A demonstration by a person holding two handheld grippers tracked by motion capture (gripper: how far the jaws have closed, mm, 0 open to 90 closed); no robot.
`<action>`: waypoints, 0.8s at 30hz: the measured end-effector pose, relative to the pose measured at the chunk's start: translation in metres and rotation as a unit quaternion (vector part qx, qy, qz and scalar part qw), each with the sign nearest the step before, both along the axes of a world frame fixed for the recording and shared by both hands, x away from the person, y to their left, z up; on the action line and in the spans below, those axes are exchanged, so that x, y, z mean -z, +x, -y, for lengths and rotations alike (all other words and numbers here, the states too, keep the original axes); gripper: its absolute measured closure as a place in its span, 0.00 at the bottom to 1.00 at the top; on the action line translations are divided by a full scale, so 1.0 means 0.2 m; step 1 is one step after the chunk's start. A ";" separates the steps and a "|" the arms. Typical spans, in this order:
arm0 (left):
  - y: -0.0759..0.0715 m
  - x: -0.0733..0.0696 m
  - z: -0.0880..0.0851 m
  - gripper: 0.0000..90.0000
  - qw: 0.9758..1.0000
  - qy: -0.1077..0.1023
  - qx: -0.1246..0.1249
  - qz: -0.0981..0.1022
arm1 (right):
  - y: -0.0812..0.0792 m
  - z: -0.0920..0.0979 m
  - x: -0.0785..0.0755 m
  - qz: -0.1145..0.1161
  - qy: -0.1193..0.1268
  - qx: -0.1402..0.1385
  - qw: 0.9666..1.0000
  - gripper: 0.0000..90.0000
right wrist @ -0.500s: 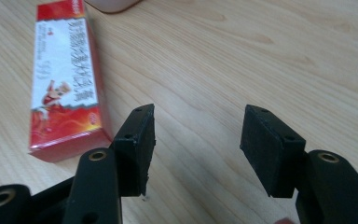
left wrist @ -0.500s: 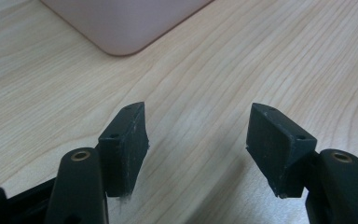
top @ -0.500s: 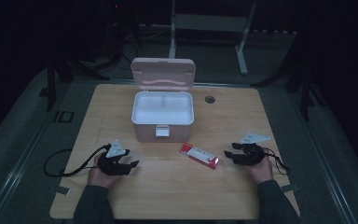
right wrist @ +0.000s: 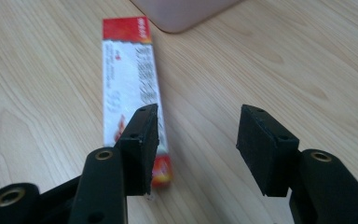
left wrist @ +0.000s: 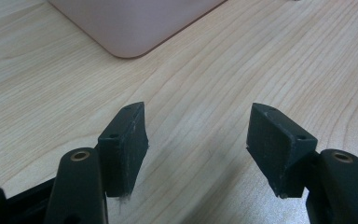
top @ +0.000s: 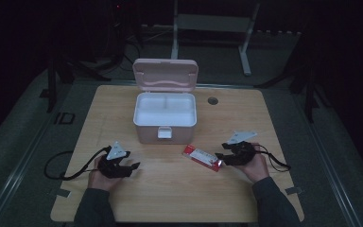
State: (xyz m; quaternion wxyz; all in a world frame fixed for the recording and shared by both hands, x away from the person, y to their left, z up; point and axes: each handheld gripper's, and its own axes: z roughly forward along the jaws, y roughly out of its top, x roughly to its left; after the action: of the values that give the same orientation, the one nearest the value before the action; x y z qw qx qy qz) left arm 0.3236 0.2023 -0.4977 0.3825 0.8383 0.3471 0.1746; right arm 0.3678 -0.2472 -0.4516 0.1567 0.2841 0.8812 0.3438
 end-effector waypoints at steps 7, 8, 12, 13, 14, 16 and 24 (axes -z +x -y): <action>0.00 0.00 0.00 0.42 1.000 0.003 -0.001 -0.007 | 0.03 -0.16 -0.02 -0.007 -0.022 -0.028 0.999 0.54; 0.00 0.00 0.00 0.42 1.000 0.004 -0.001 -0.007 | 0.03 -0.18 -0.02 -0.009 -0.024 -0.031 0.999 0.54; 0.00 0.00 0.00 0.42 1.000 0.005 0.000 -0.009 | 0.04 -0.25 -0.01 -0.015 -0.038 -0.040 0.998 0.53; 0.00 0.00 0.00 0.42 1.000 0.006 0.000 -0.009 | 0.05 -0.26 -0.01 -0.018 -0.041 -0.044 0.998 0.53; 0.00 0.00 0.00 0.42 1.000 0.007 0.000 -0.009 | 0.05 -0.28 0.00 -0.019 -0.044 -0.047 0.998 0.52; 0.00 0.00 0.00 0.42 1.000 0.007 0.000 -0.010 | 0.05 -0.30 0.01 -0.025 -0.047 -0.054 0.997 0.51; 0.00 0.01 0.01 0.42 1.000 0.013 0.002 -0.011 | 0.08 -0.39 0.07 -0.039 -0.070 -0.067 0.995 0.50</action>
State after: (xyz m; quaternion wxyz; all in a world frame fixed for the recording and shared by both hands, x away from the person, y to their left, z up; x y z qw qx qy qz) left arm 0.3244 0.1998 -0.4995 0.3681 0.8456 0.3476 0.1693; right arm 0.3842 -0.1698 -0.4658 0.1178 0.2259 0.9256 0.2799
